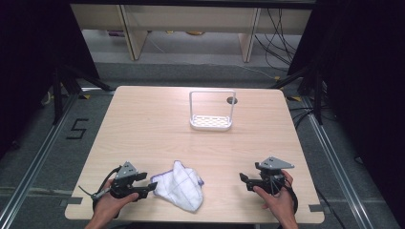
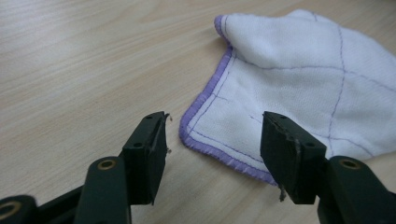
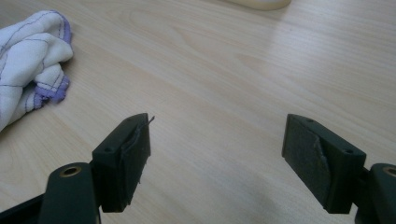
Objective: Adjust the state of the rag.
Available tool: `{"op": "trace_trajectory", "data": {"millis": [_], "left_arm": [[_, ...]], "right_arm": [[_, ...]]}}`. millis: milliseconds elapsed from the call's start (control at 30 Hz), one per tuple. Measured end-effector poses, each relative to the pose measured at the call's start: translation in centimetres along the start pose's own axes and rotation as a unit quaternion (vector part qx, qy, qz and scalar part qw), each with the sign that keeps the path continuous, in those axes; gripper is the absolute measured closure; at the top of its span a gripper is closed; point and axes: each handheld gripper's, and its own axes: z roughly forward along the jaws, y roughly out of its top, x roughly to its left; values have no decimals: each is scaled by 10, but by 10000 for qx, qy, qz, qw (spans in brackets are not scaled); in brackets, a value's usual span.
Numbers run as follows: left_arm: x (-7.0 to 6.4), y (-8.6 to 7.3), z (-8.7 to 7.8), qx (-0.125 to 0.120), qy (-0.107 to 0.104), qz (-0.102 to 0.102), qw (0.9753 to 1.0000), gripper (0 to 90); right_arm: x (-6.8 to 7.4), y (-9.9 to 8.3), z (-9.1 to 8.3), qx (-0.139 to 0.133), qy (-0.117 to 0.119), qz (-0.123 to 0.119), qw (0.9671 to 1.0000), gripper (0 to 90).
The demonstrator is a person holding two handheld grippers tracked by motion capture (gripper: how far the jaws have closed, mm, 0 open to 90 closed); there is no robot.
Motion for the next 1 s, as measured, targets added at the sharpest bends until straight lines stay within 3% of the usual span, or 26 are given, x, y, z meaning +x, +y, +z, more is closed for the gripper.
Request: {"op": "trace_trajectory", "data": {"millis": [100,133,167,233,267,300,400,467,567,600,633,667,767,833,867,900,1000], "left_arm": [[-1,2,7,142,110,360,9992,489],[-1,2,7,142,110,360,9992,517],[0,4,11,245,195,650,9974,546],[0,5,14,242,157,706,9971,577],[-1,6,15,237,145,687,9973,652],[-2,7,18,268,98,836,9961,690],[-3,9,21,230,153,1000,9946,800],[-3,9,21,226,127,981,9948,861],[-2,10,19,276,73,1029,9943,880],[-4,11,20,53,56,927,9957,882],[-4,14,14,4,93,1067,9942,883],[-4,14,14,4,93,1067,9942,884],[-8,23,3,-337,93,1064,9937,885],[-9,25,0,-398,76,1130,9928,886],[-10,27,-4,-370,60,1219,9918,885],[-13,30,-7,-526,34,1123,9923,885],[-15,34,-13,-652,-15,1088,9919,885]], "right_arm": [[2,1,1,19,-3,20,10000,249],[2,1,1,19,-3,20,10000,249],[4,1,2,54,24,69,10000,251],[4,1,4,10,41,23,10000,251],[6,2,5,37,40,10,10000,252],[6,2,5,26,43,-23,10000,253],[7,4,7,55,84,-92,9999,255],[7,4,7,49,87,-106,9999,256],[9,5,6,51,95,-109,9999,260],[9,5,6,49,111,-133,9998,260],[10,6,6,11,178,-84,9998,260],[10,6,6,11,178,-84,9998,260],[12,8,6,15,217,-136,9997,261],[13,9,7,3,259,-121,9996,261],[16,10,7,7,338,44,9994,264],[17,14,8,-111,405,-136,9990,293],[27,21,6,-120,506,-306,9982,324]]}}
